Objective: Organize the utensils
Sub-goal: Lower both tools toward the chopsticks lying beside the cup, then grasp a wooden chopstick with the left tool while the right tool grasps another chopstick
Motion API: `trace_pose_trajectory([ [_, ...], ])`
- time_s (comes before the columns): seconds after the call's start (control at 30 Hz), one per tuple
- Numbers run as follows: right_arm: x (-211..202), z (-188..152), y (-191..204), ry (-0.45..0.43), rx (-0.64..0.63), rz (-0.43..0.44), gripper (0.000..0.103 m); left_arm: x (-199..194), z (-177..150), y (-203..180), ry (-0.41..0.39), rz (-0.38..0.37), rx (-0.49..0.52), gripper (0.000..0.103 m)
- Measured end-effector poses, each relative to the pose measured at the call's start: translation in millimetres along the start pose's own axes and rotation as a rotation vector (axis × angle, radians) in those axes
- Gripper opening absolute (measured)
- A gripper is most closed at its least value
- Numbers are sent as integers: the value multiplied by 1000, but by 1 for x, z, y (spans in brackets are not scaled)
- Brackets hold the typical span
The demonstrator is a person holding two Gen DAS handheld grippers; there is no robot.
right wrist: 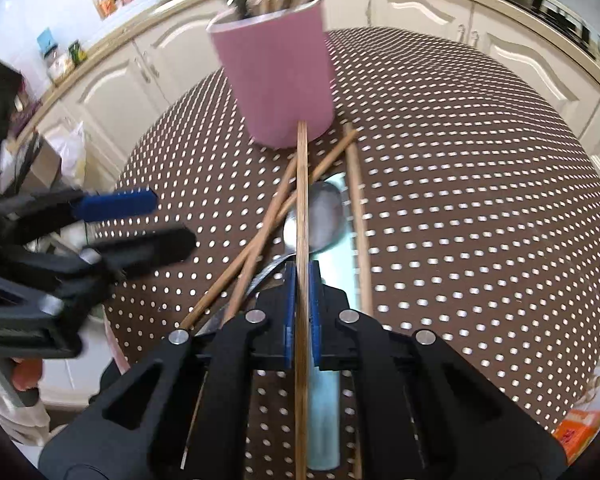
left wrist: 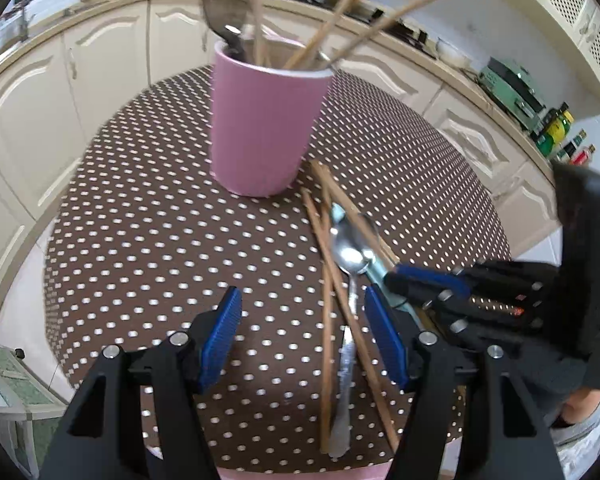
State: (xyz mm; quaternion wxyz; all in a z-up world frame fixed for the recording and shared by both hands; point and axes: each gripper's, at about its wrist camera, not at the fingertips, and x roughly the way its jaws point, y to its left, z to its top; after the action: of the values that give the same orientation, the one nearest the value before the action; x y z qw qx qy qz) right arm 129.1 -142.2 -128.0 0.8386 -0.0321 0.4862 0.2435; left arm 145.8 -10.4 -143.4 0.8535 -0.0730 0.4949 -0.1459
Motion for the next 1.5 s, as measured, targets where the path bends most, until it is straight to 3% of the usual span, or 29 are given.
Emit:
trace_pose_trajectory([
  [0.13, -16, -1, -16, -26, 41, 21, 7, 19, 5, -9, 52, -15, 1, 62],
  [0.27, -16, -5, -26, -27, 62, 34, 7, 34, 10, -14, 108, -38, -9, 39],
  [0.5, -13, -10, -29, -28, 73, 49, 7, 46, 12, -9, 146, -32, -48, 22],
  [0.87, -12, -8, -33, -25, 74, 61, 7, 35, 13, 7, 122, 15, -55, 21],
  [1.07, -12, -10, -35, -23, 81, 62, 7, 28, 16, 12, 105, -37, -92, 20],
  [1.27, -11, -10, -33, -19, 79, 64, 7, 39, 16, -4, 126, 1, -41, 21],
  [1.37, -10, -10, -33, -17, 80, 66, 7, 41, 15, -7, 108, 16, -37, 7],
  [1.5, -10, -9, -35, -21, 88, 70, 7, 36, 15, 1, 97, 19, -53, 5],
])
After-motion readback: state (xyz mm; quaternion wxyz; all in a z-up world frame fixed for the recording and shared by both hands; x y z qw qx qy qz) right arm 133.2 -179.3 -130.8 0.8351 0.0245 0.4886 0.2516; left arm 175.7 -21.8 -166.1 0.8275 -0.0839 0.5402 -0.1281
